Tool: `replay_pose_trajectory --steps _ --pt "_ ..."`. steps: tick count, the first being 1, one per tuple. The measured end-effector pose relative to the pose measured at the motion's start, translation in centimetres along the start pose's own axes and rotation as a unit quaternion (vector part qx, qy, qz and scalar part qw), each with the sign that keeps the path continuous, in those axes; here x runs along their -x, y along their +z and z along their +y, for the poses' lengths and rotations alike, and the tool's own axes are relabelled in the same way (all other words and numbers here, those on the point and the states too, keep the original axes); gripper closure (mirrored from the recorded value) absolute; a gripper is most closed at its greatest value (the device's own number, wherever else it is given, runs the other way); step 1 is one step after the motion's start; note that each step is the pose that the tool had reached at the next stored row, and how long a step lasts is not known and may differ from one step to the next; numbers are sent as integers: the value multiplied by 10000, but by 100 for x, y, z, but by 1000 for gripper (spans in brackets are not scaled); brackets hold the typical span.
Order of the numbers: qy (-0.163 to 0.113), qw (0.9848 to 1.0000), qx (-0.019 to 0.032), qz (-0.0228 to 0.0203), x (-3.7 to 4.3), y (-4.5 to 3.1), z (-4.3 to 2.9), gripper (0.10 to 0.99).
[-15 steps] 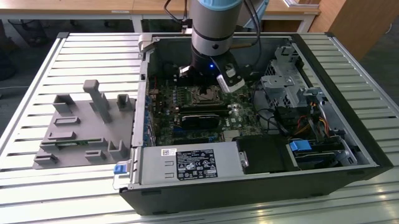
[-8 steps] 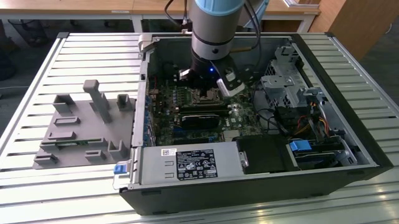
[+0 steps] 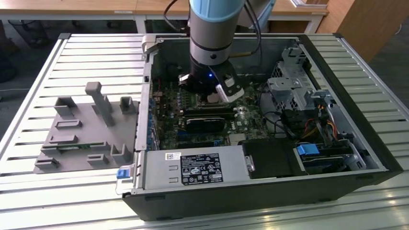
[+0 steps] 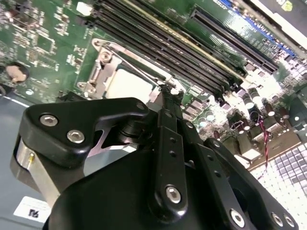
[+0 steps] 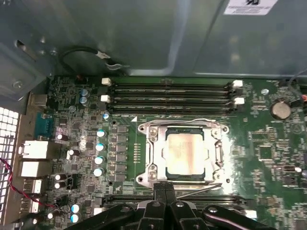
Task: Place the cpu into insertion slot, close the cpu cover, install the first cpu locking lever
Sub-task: 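Install the first cpu locking lever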
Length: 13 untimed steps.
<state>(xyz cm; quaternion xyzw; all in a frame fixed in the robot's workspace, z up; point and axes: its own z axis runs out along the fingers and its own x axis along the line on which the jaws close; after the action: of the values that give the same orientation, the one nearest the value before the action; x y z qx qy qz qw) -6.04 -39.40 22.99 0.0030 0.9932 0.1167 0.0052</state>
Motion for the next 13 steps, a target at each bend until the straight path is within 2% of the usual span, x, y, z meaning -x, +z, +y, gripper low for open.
replay_pose_trajectory --steps 6,13 --pt "-1 10000 1 0 -16 102 -24 980" --pt "0 10000 1 0 -36 139 -55 980"
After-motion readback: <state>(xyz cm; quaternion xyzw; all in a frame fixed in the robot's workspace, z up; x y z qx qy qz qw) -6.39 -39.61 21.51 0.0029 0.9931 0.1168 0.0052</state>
